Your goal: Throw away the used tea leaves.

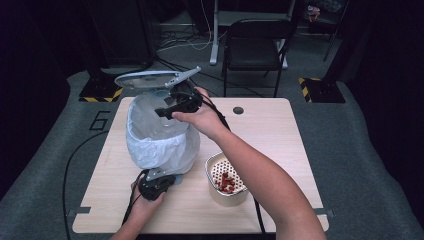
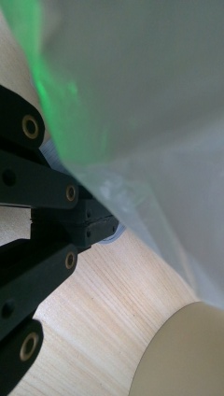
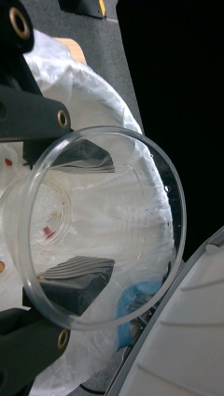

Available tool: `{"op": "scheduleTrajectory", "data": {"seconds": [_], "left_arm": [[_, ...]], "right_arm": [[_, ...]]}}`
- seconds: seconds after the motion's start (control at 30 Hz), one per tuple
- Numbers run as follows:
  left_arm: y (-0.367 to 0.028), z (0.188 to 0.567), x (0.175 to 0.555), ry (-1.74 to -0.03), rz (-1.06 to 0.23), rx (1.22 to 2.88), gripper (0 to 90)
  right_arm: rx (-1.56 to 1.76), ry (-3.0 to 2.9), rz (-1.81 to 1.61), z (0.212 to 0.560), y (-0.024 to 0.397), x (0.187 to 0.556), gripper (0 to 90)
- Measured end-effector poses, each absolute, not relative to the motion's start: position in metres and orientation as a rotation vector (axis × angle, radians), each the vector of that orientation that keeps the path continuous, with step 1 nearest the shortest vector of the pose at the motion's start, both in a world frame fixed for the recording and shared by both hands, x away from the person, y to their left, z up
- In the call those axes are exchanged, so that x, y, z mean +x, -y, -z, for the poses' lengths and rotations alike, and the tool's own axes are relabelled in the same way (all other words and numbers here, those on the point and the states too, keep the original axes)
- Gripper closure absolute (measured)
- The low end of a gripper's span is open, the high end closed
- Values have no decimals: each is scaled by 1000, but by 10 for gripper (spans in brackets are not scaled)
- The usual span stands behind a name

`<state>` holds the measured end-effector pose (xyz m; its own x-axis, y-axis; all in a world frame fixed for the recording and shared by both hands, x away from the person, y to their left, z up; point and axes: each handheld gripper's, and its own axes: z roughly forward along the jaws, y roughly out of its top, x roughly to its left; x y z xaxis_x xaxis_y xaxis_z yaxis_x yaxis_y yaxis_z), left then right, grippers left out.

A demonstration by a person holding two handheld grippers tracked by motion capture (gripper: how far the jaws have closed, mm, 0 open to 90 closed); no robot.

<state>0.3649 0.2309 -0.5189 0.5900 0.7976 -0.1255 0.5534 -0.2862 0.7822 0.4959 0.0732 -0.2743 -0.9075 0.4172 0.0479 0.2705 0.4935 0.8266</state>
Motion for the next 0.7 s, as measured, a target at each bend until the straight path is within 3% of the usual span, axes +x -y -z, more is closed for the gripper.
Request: {"op": "scheduleTrajectory", "data": {"seconds": [0.1, 0.13, 0.27, 0.7], "left_arm": [[-231, 519, 365, -1082, -368, 1979, 900], [-231, 519, 365, -1075, -368, 1979, 900], [-231, 519, 365, -1076, -367, 1978, 900], [-230, 518, 365, -1092, -359, 1968, 900]], "right_arm": [[615, -2569, -1393, 276, -74, 496, 434], [626, -2556, -1406, 277, -74, 495, 330], [626, -2499, -1439, 279, -71, 494, 190], [613, -2512, -1485, 280, -45, 476, 165]]}}
